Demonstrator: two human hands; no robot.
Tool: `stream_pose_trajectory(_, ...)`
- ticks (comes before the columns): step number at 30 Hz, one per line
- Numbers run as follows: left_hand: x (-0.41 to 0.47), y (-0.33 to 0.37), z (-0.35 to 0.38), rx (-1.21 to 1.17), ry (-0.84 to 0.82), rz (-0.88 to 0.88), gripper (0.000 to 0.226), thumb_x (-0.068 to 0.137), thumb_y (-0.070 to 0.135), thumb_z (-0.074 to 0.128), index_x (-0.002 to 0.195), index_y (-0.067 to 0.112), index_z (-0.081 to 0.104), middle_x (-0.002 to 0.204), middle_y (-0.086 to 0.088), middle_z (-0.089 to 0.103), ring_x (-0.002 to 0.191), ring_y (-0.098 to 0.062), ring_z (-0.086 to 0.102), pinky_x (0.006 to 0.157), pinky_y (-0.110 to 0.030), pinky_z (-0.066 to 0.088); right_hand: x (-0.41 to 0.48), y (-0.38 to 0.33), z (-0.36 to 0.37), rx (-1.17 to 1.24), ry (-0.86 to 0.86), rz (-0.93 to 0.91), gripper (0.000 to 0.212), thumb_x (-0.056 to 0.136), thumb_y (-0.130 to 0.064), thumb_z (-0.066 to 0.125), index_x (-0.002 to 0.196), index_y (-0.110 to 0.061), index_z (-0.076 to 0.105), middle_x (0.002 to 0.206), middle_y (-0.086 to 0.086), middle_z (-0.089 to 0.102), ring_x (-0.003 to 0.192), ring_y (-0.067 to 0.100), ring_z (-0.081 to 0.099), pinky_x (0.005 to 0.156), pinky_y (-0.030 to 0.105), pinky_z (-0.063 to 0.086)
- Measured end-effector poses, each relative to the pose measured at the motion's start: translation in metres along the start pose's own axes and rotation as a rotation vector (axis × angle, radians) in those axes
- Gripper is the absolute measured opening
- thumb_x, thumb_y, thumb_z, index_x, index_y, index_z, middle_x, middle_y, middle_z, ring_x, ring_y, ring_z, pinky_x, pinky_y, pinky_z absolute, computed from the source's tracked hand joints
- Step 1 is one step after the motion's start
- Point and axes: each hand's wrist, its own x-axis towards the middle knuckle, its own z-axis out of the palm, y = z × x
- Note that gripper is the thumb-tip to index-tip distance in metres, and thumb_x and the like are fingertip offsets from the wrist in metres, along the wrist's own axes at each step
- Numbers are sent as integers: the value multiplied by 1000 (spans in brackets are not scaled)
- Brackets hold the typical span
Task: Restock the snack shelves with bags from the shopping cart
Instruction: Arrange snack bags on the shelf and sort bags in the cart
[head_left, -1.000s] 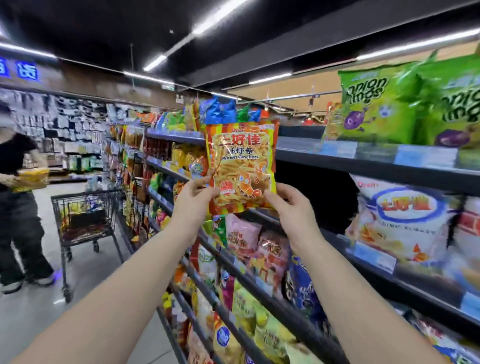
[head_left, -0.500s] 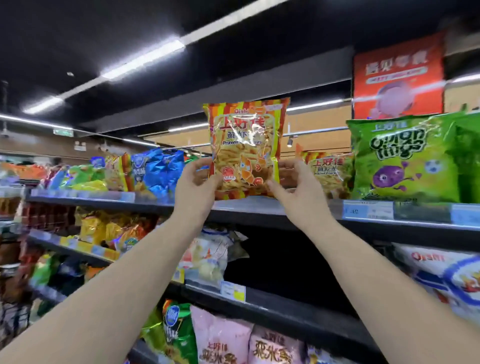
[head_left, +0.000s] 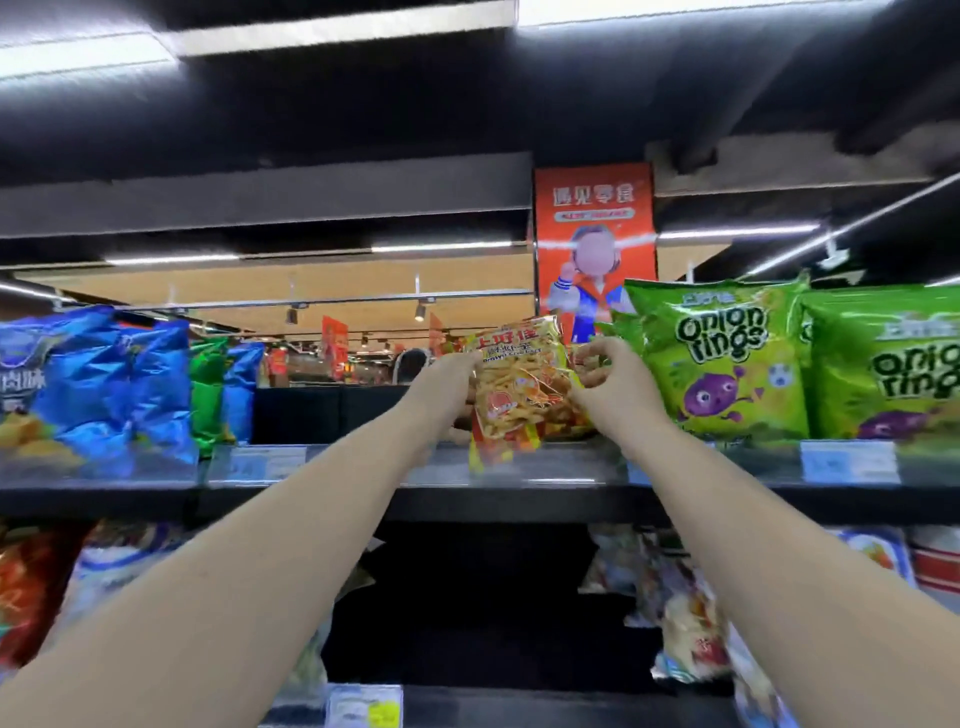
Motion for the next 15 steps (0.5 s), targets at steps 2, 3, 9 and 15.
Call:
stream_pose_trajectory(2,8,2,5,-31,-93,-33,28,104,45,35,95,28,56,98,-5,64,97,-22,58,97,-49,47,7,4,-1,-140,-74,13,41,84,3,62,120,-16,60,90,3,60,75,17,57,60,24,40)
stream_pose_trajectory(3,12,2,6,-18,-127,-39,31,104,47,33,99,27,56,100,-5,62,102,-24,56,99,-52,45,10,6,-2,-211,-113,23,43,85,4,58,124,-15,61,102,7,62,83,20,58,65,22,40)
stream_pose_trajectory(9,31,4,13,-53,-234,-100,55,102,56,27,139,23,49,140,-15,46,123,-35,45,101,-63,36,15,4,-12,-440,-208,104,37,88,1,45,119,2,65,116,22,65,87,28,59,69,29,46)
stream_pose_trajectory(15,46,-4,20,-90,-334,-117,58,101,58,25,143,23,47,155,-13,33,138,-41,35,106,-68,28,18,5,-18,-641,-330,161,42,95,-1,38,132,-9,57,128,14,59,102,28,59,72,27,46)
